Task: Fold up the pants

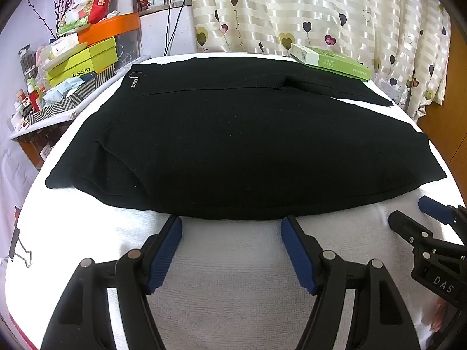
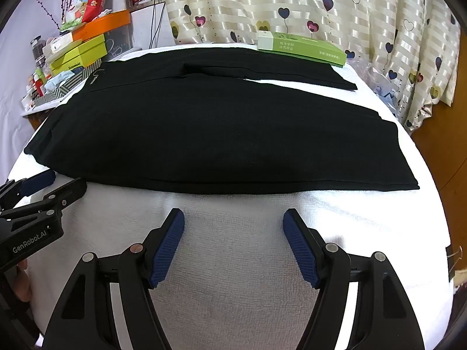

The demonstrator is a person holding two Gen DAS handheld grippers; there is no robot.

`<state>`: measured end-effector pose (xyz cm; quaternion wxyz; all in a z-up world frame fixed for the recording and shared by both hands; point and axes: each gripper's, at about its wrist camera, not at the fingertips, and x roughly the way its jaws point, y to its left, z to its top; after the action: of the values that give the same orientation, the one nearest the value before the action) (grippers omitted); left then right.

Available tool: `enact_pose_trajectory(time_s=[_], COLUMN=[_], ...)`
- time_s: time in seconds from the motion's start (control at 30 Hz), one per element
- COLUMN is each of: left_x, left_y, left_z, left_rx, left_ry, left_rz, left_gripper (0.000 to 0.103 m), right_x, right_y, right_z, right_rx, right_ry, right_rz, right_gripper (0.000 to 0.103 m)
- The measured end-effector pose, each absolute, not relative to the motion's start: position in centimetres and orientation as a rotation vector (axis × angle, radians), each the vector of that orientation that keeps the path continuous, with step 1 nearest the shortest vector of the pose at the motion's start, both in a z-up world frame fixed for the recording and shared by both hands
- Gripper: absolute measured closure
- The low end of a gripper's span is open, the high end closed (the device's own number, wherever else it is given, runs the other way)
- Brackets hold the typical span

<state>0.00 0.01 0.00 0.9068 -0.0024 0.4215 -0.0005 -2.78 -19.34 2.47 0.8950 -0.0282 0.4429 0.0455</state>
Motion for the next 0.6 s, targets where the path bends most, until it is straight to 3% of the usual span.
enact_pose_trajectory(time_s=[0.6], left_x=[0.2], left_y=[0.08], left_z=[-0.2], left_rx=[-0.003], left_ry=[0.871], left_rz=[0.008], left_gripper=[0.028], right_x=[-2.82], right_y=[-19.35], right_z=[2.52], right_rx=[-0.057], right_ry=[0.918], right_rz=[0.094], right_gripper=[0.032])
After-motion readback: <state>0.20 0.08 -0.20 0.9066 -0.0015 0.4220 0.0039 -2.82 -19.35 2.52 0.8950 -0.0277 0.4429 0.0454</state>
